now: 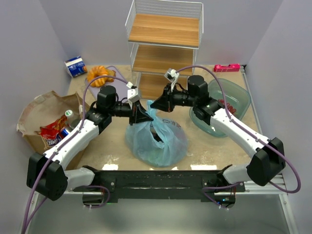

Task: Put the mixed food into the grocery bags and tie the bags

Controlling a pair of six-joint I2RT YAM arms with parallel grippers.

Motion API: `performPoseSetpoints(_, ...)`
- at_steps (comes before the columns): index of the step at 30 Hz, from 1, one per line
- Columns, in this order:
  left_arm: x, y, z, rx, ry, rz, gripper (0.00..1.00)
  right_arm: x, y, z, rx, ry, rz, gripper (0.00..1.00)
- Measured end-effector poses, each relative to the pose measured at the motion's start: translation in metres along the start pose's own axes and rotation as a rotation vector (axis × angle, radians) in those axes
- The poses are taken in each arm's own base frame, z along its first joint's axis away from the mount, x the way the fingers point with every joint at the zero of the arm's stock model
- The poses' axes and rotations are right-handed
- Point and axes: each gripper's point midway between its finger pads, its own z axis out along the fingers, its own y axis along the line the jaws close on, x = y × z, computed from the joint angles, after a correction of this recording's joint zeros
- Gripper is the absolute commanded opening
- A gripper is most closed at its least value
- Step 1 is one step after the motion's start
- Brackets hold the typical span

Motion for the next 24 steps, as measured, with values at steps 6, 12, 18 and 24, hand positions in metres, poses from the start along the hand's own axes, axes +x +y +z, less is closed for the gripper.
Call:
performPoseSetpoints(6, -0.001, 0.001, 0.0, -0.007, -0.002, -0.01, 0.29, 0.0, 0.002, -0.003, 0.009, -0.008, 0.004, 0.0)
performPoseSetpoints(12, 0.0, 0.004, 0.0, -0.028, -0.001, -0.012, 0.3, -0.012, 0.011, -0.017, 0.033, -0.044, -0.024, 0.0)
performPoseSetpoints(18, 0.0, 0.006, 0.0, -0.038, -0.001, -0.012, 0.51, -0.015, 0.012, -0.024, 0.057, -0.051, -0.04, 0.0)
performPoseSetpoints(24, -0.004, -0.002, -0.002, -0.019, -0.022, 0.004, 0.76, -0.014, 0.008, -0.024, 0.08, -0.048, -0.039, 0.0)
